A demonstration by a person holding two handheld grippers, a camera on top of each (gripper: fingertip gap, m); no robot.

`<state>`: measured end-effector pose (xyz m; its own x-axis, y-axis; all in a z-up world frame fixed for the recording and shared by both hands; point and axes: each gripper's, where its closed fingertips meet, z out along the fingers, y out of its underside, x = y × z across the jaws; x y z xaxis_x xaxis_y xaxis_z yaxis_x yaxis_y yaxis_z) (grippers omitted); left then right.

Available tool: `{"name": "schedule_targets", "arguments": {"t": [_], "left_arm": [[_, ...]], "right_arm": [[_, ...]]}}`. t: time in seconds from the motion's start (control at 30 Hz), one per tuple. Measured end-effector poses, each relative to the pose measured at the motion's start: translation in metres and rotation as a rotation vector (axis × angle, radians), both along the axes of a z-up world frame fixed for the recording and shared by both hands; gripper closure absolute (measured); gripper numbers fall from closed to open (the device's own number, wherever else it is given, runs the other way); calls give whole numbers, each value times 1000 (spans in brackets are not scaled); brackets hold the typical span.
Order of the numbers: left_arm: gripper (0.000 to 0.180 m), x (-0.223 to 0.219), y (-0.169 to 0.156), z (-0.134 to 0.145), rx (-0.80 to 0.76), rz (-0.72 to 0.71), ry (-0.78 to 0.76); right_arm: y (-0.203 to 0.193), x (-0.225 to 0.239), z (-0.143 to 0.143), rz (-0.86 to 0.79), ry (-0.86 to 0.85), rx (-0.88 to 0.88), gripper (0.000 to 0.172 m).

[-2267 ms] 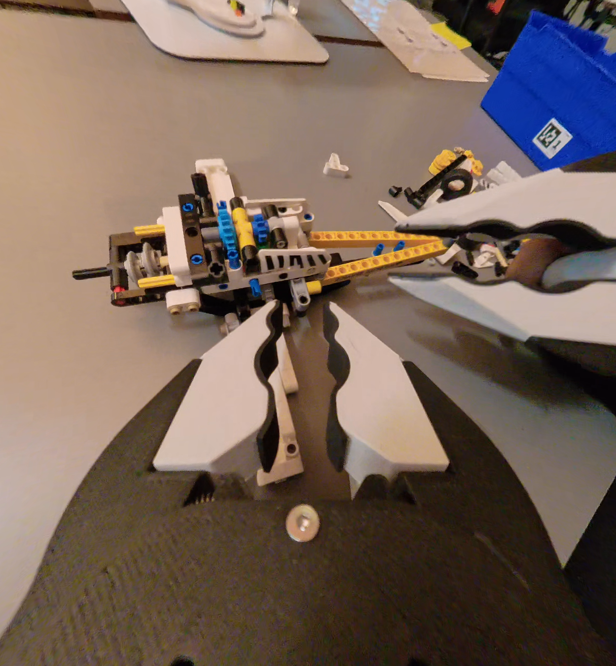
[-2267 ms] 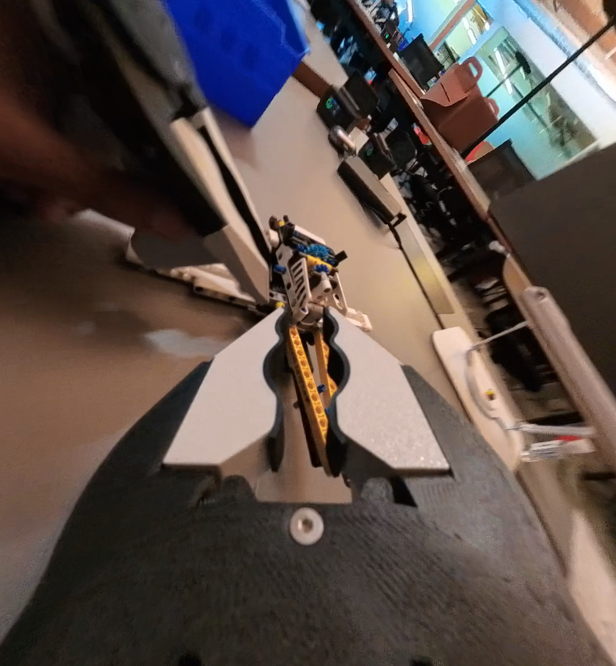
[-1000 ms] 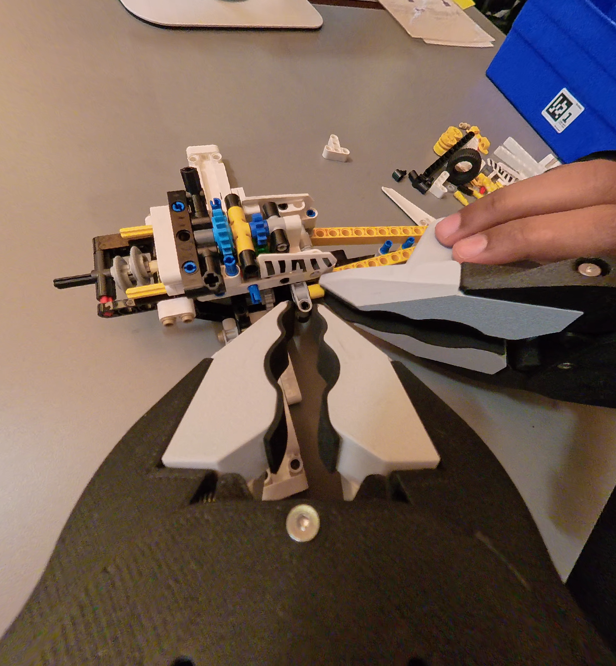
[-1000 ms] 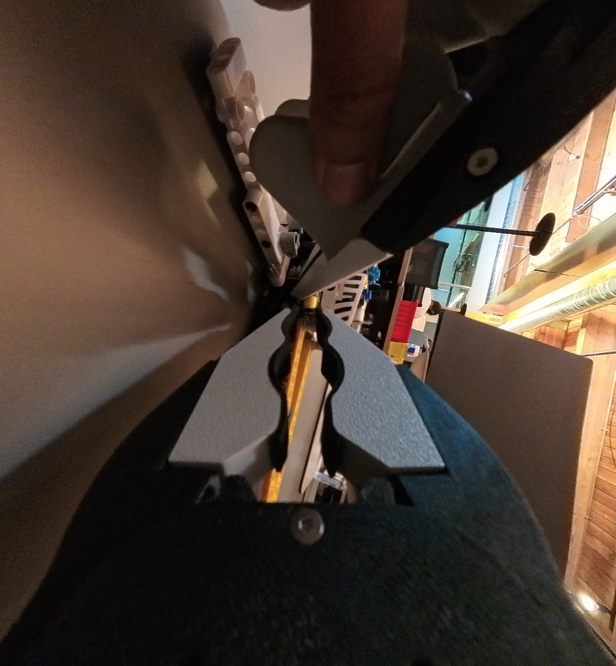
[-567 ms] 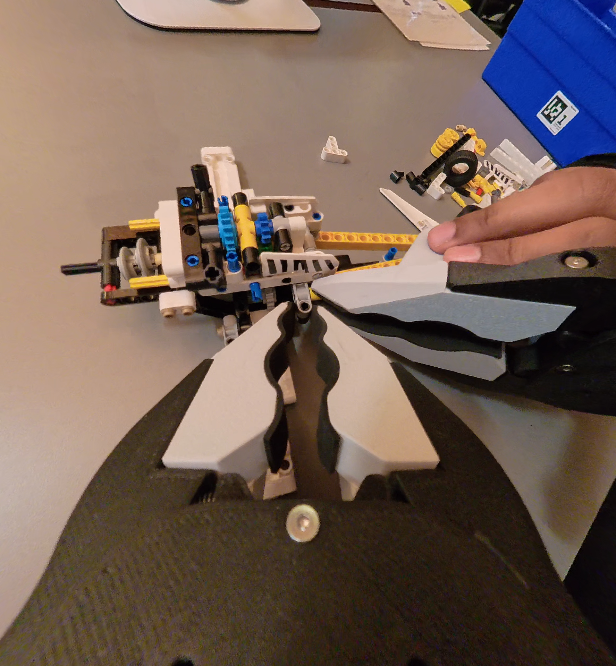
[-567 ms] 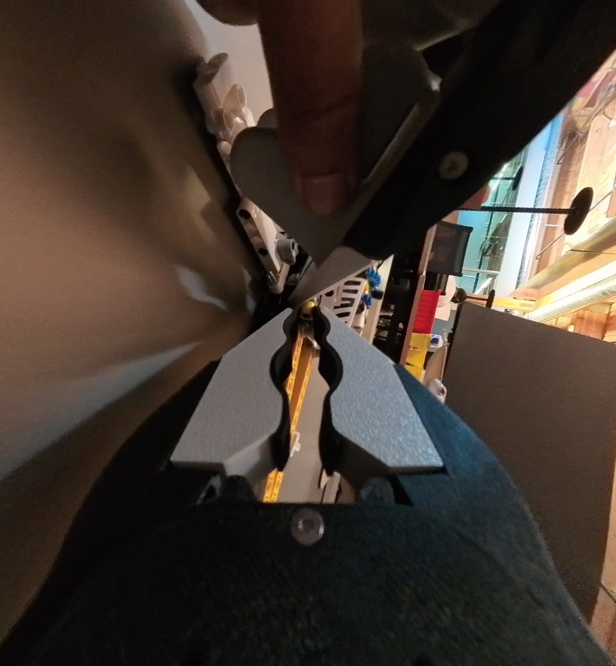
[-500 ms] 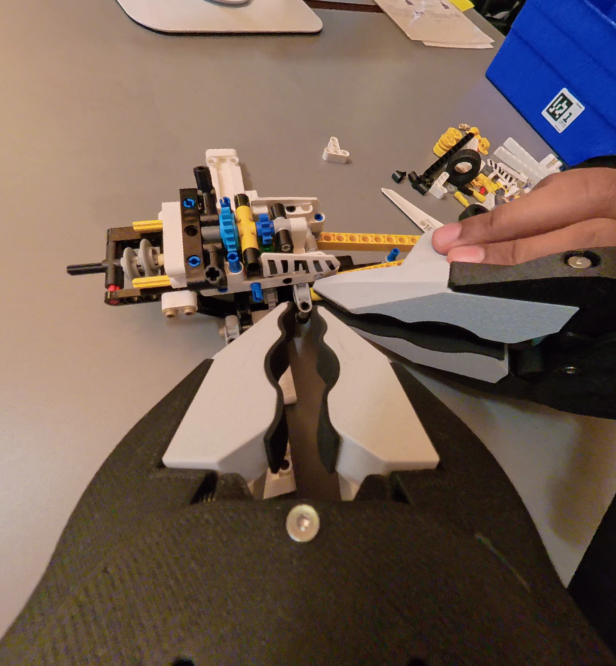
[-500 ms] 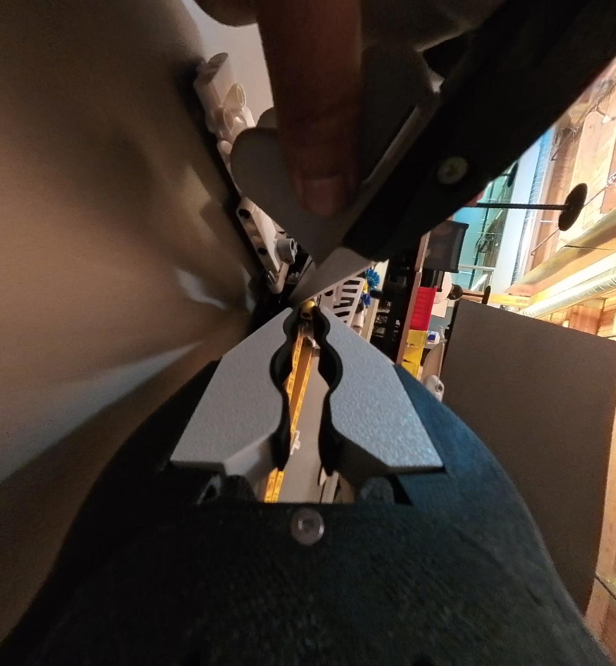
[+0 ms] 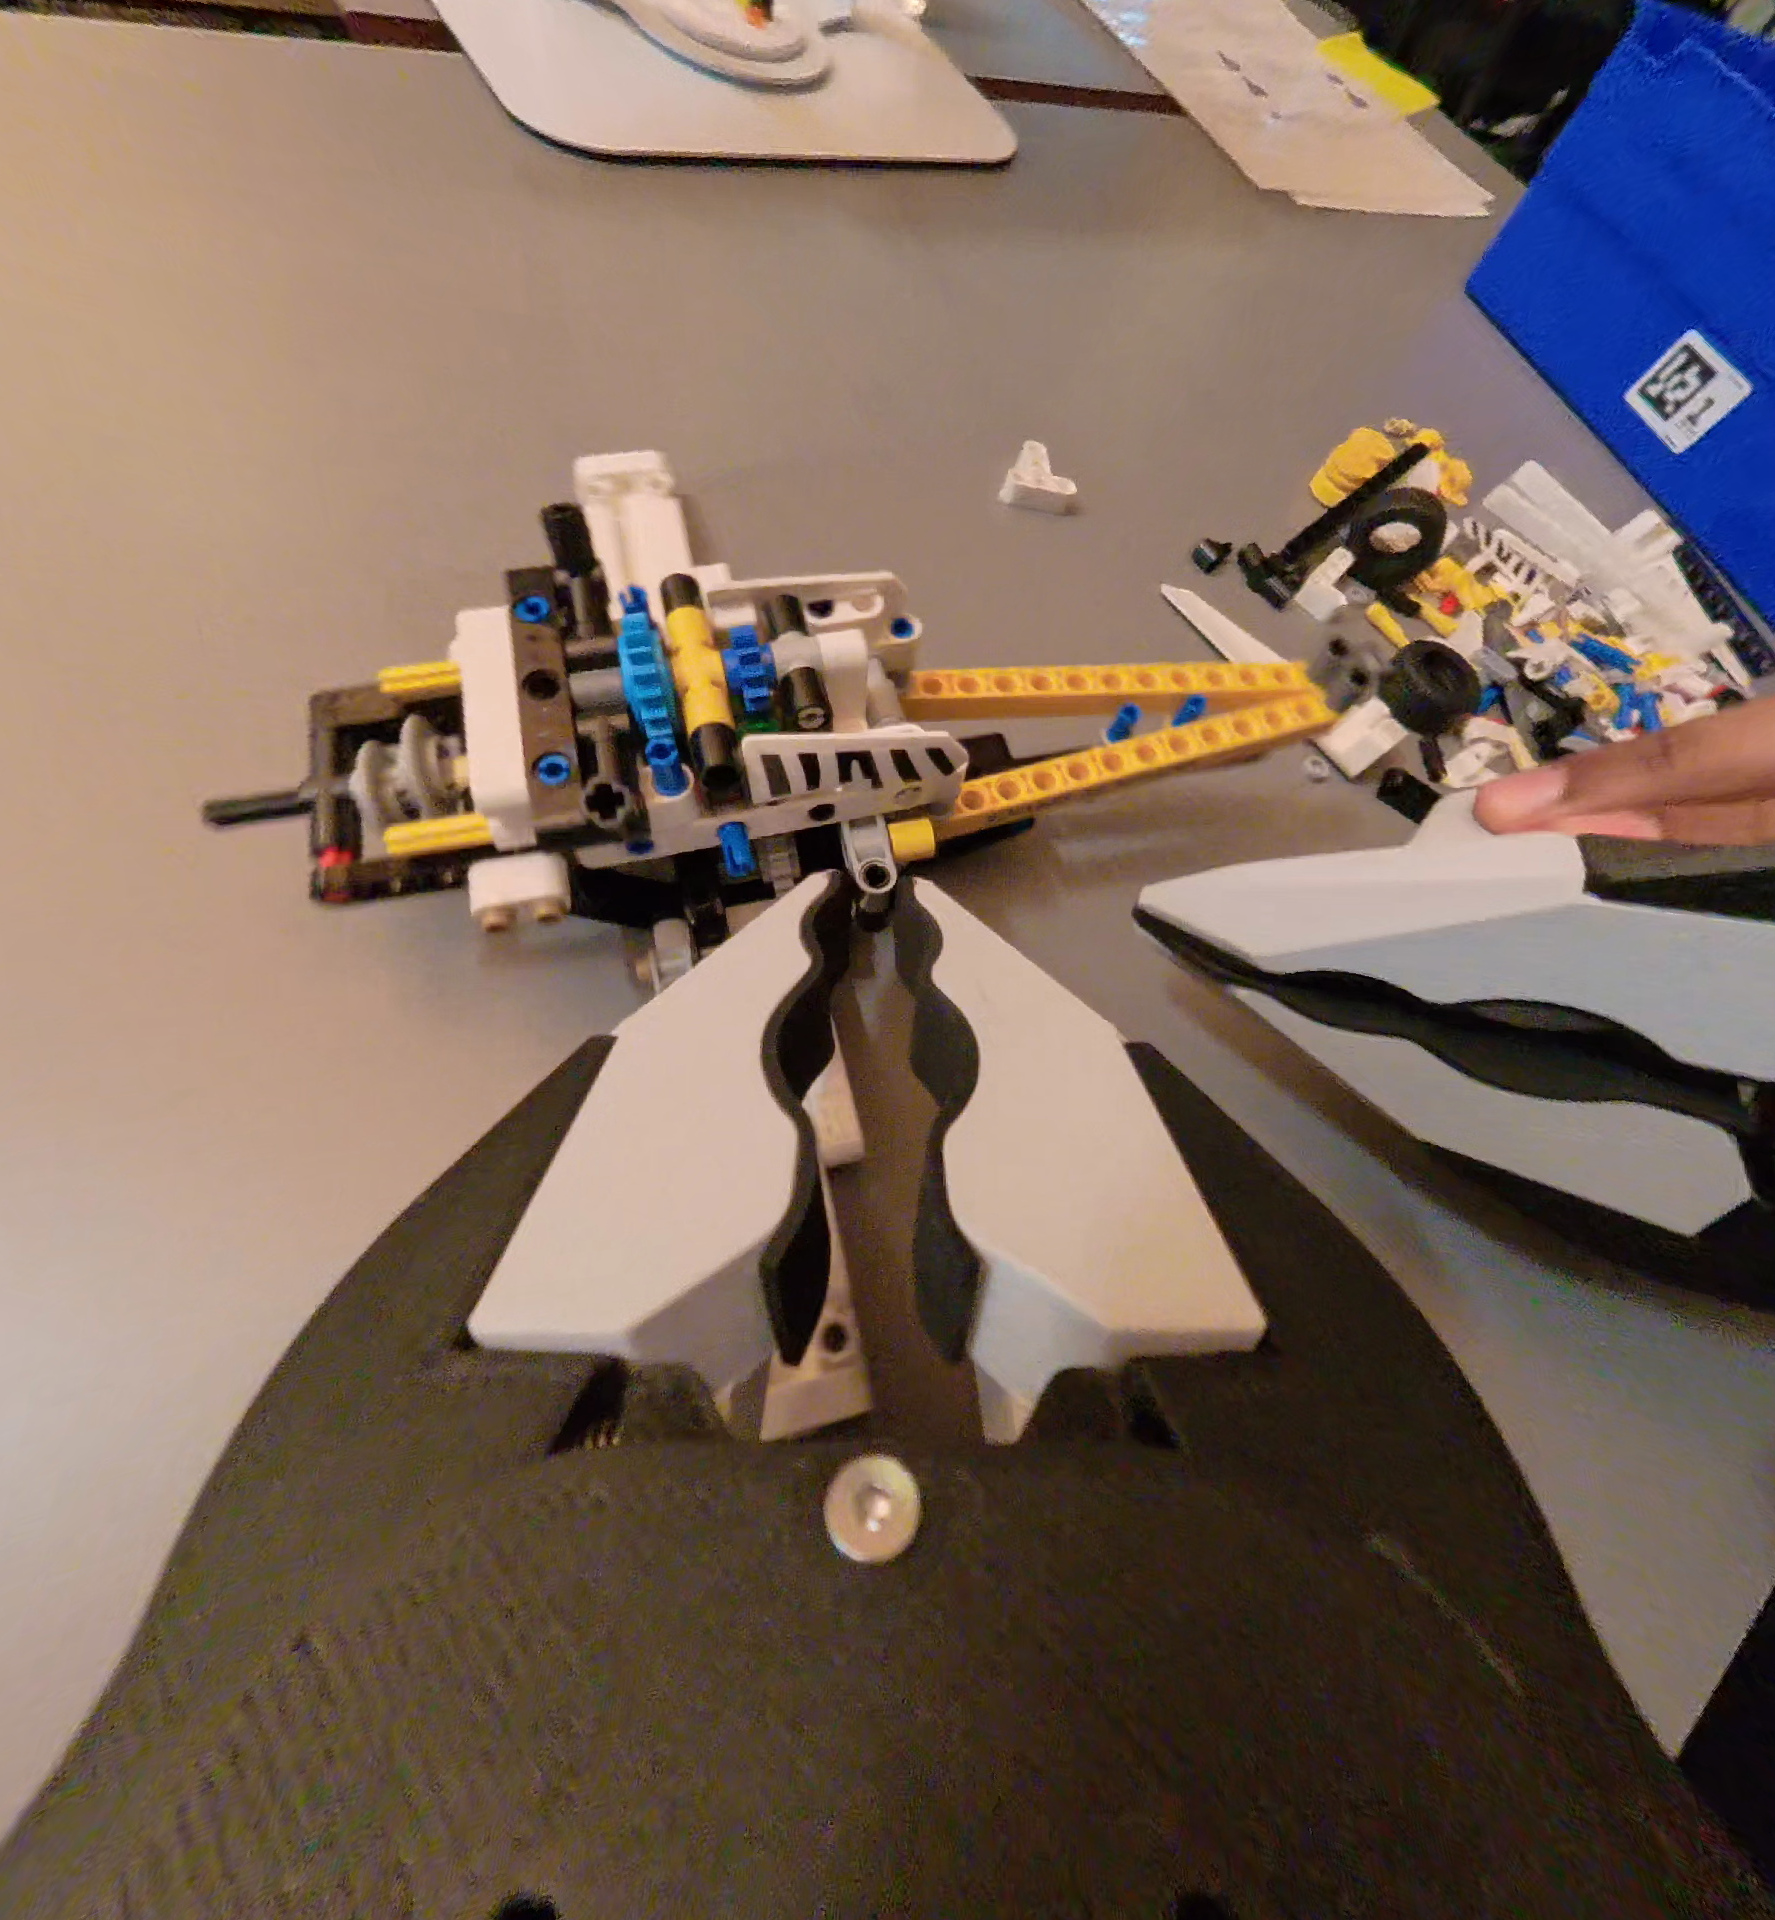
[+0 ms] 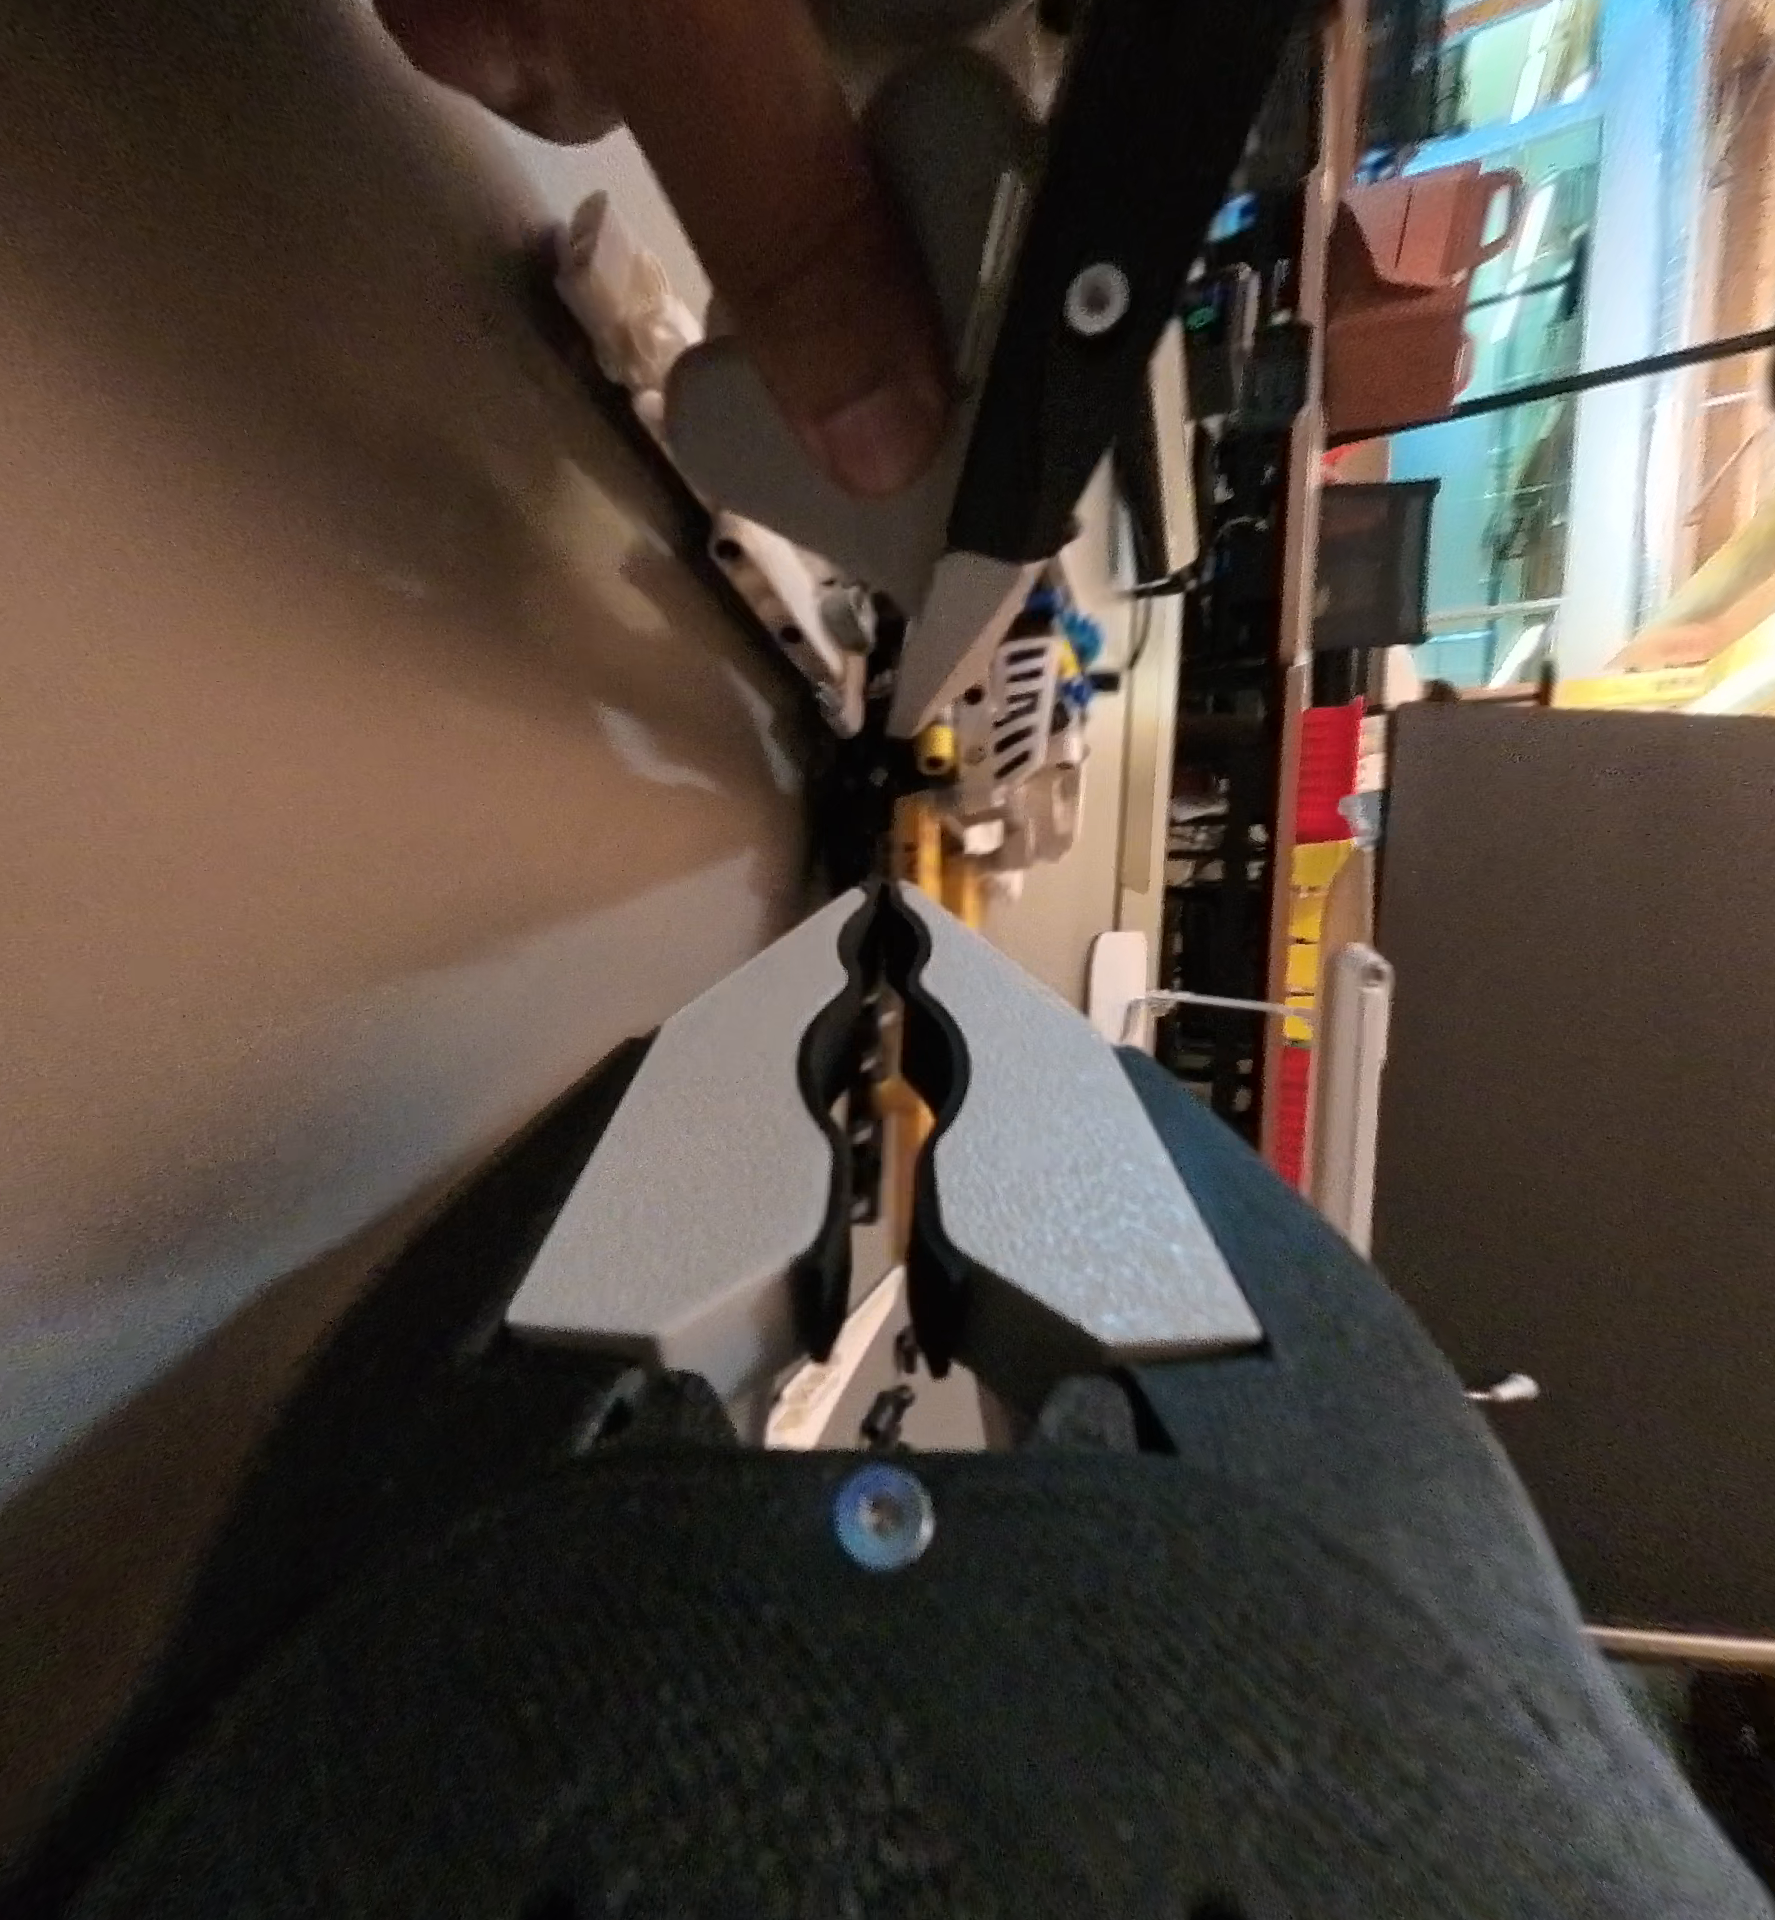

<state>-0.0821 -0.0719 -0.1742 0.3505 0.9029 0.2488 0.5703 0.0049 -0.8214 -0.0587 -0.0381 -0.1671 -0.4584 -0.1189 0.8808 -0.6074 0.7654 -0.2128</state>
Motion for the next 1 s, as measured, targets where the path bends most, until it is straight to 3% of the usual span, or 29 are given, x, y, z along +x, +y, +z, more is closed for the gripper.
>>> {"name": "schedule_targets", "arguments": {"t": [0.13,0.2,0.3,0.6,0.8,1.0], "left_arm": [[177,2,12,-1,-25,-68,0],[178,3,13,-2,-15,-74,-5],[177,4,14,-1,17,-83,-13],[178,7,19,-3,11,-109,-25],[178,9,19,-1,71,-100,-31],[178,9,26,-1,-17,-84,3]], "right_arm": [[-5,-8,11,67,137,30,172],[-10,-12,5,79,154,93,157],[-16,-14,-3,95,178,162,153],[-23,-19,-9,109,241,244,165],[-22,-15,-6,73,206,210,167],[-12,-14,-5,7,147,206,167]]}}
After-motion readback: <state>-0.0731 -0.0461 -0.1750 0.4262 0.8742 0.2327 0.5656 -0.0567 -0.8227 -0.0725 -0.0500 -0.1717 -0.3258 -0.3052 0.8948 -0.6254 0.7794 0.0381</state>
